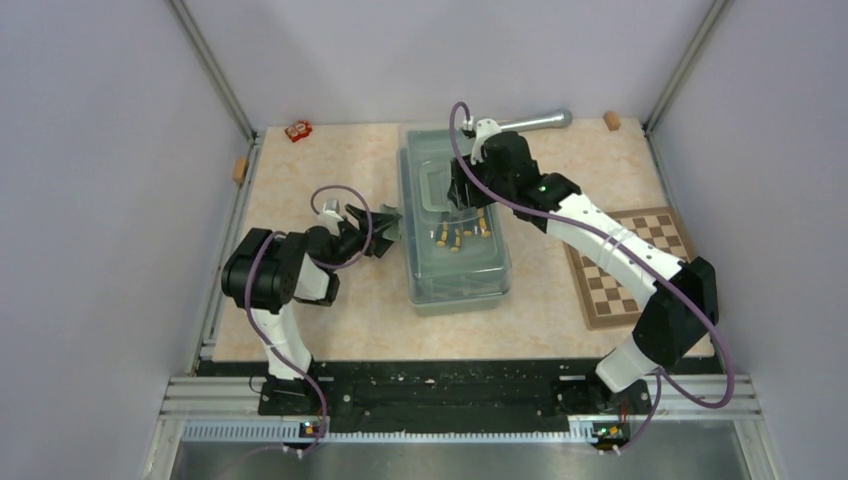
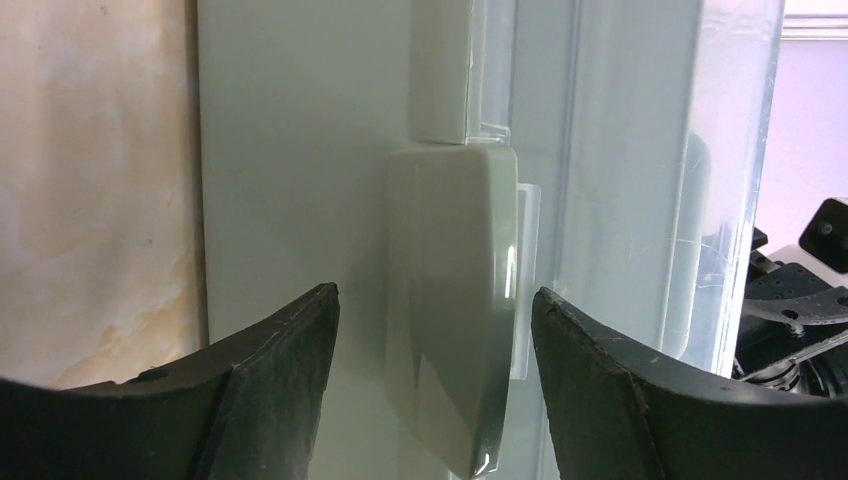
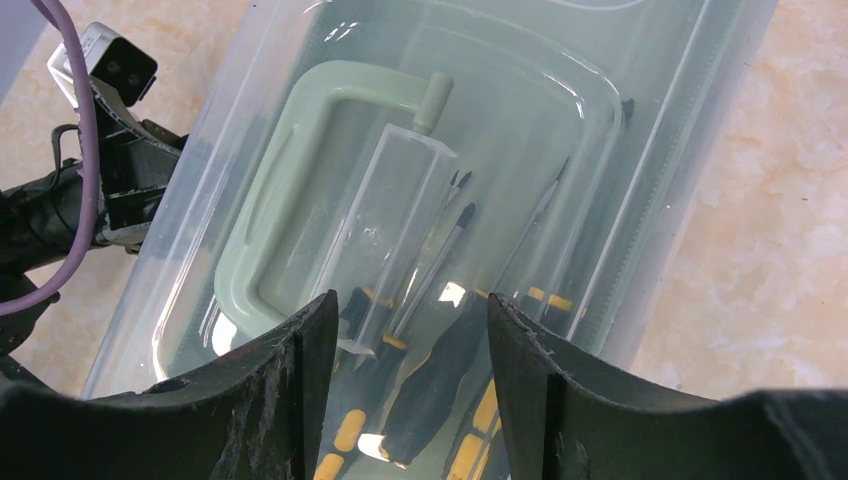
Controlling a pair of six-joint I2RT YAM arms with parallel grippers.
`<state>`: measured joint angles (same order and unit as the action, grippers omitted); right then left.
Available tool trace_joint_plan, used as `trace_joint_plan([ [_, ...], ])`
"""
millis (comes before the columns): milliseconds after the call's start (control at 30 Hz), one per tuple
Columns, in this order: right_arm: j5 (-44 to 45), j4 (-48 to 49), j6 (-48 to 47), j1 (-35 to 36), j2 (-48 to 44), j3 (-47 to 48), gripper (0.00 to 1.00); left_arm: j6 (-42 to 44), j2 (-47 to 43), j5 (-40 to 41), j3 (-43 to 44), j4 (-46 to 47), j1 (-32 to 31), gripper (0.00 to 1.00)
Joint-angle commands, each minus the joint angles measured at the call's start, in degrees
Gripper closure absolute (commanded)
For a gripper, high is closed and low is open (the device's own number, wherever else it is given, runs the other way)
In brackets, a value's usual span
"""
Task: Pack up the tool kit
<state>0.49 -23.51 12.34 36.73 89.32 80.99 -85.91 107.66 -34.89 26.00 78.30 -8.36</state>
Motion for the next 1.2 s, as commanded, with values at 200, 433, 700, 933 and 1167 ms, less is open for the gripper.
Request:
trace_joint_plan([
  [200, -0.31, -6.72, -1.37, -0.87, -0.24, -0.18, 0.44, -0.43, -1.20, 0.76, 0.01, 7.15, 0.27, 0.27],
  [433, -0.27, -6.66, -1.56, -0.88, -0.09, 0.04, 0.44, -2.15, -6.08, 0.64, 1.33, 5.15, 0.89, 0.24],
  [700, -0.25, -6.69, -1.54, -0.87, 0.61, 0.72, 0.44, -2.30, -10.17, 1.03, 0.63, 3.10, 0.89, 0.26],
  [933, -0.29, -6.40, -1.53, -0.88, 1.18, 1.05, 0.44, -2.79, -10.91, 0.96, -0.05, 3.03, 0.80, 0.29],
  [1167, -1.71, -6.40, -1.52, -0.87, 1.40, 1.25, 0.44, -1.94, -13.14, 0.80, -0.44, 0.79, 0.85, 0.28],
])
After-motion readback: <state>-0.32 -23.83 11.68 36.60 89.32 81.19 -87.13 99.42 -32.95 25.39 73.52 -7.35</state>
